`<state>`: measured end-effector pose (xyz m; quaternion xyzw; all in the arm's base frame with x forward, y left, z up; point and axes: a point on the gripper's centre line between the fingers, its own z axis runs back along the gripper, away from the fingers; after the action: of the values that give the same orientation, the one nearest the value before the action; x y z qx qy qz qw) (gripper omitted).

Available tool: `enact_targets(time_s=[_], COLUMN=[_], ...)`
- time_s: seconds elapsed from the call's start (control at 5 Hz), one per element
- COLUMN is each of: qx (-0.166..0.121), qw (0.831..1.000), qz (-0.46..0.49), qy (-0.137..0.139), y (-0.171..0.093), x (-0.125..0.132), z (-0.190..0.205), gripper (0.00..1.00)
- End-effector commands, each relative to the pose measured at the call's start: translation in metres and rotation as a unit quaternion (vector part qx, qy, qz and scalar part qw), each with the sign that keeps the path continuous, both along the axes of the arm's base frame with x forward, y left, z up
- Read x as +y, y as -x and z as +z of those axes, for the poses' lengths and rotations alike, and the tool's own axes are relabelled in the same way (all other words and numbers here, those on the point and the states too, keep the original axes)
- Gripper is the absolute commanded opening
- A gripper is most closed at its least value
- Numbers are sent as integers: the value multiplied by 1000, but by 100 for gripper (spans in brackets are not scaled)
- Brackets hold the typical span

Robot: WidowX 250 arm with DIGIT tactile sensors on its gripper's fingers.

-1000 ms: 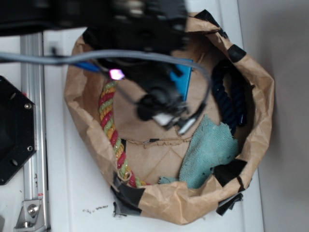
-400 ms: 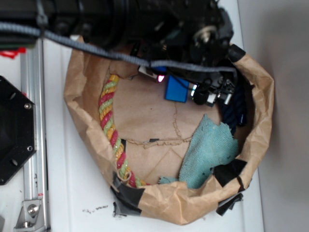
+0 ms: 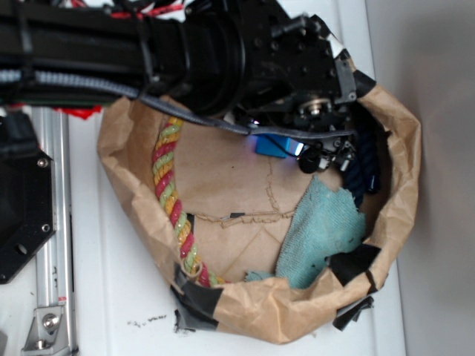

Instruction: Grab the blue block.

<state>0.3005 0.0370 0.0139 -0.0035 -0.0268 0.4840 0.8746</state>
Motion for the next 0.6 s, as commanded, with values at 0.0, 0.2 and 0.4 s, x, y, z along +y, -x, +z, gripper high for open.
enact_targets(time_s=[0.0,0.2,0.4], qx=[2,2,-5], qw=[999,997,976], qz=[23,-82,-205], qy=[41,9,-71], y=[4,10,11], x=[-3,-14,-32], z=[-13,37,86], gripper=[0,0,0])
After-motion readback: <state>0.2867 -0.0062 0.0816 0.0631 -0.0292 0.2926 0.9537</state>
